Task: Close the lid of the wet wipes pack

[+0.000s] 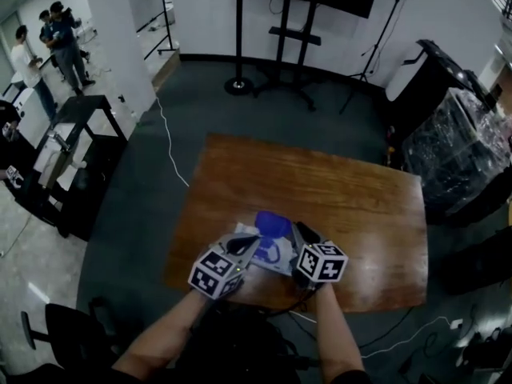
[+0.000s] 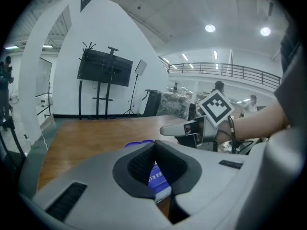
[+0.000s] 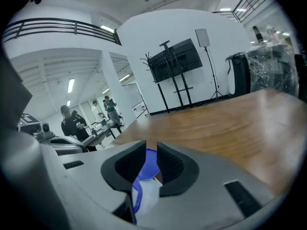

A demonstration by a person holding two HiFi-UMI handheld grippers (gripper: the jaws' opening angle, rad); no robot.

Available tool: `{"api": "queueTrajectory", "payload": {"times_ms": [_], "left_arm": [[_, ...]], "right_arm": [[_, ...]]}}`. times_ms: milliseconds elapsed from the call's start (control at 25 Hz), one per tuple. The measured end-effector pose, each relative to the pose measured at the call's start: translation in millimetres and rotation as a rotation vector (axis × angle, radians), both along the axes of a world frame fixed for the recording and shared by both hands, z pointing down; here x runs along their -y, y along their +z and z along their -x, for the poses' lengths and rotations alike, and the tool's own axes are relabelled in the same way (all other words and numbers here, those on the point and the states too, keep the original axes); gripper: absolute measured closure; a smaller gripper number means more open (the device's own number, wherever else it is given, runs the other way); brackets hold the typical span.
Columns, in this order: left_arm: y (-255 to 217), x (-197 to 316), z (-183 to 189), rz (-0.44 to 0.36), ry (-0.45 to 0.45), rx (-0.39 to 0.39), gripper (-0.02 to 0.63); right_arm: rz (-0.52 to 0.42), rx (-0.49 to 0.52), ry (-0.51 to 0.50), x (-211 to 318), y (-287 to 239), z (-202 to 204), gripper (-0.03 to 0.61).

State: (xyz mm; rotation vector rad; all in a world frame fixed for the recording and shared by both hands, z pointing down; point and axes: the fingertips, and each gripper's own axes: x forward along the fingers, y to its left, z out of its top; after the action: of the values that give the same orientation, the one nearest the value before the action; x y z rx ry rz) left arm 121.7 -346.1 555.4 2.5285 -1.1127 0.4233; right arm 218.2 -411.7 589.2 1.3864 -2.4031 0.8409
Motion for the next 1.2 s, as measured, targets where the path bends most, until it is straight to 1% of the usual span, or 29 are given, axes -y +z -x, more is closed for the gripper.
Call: {"api": "queueTrajectory", "payload": {"times_ms": [120, 240, 400, 600, 800, 880, 960, 1200], "left_arm": [[10, 1, 6, 0.019, -0.021, 0.018, 0.614], [14, 1, 8, 0.034, -0.039, 0.029, 0.614], [20, -2, 10, 0.051, -0.059, 0.027, 0.614], [23, -2, 20, 0.062, -0.072, 0.029, 0.614], [25, 0, 27, 0.059, -0.071, 0.024, 0.614], [25, 1, 29, 0.059, -0.067, 0.022, 0.614], [26, 2, 31, 0.057, -0.061, 0.019, 0.614], [30, 6, 32, 0.059, -0.033, 0.014, 0.614]], "right_arm": [[0.061, 0.012, -0.006, 15, 20, 4, 0.511], [0.108, 0.031, -0.019, 30, 27, 8, 0.511], [0.151, 0.066, -0.024, 43, 34, 9, 0.511], [0.194, 0.121, -0.059, 43, 34, 18, 0.511], [0.186, 0.124, -0.079, 33, 25, 20, 0.511], [0.177, 0.104, -0.09, 26, 20, 21, 0.511], [0.168, 0.083, -0.098, 17, 17, 20, 0.531], [0.148, 0.043, -0.123, -16, 11, 24, 0.537]]}}
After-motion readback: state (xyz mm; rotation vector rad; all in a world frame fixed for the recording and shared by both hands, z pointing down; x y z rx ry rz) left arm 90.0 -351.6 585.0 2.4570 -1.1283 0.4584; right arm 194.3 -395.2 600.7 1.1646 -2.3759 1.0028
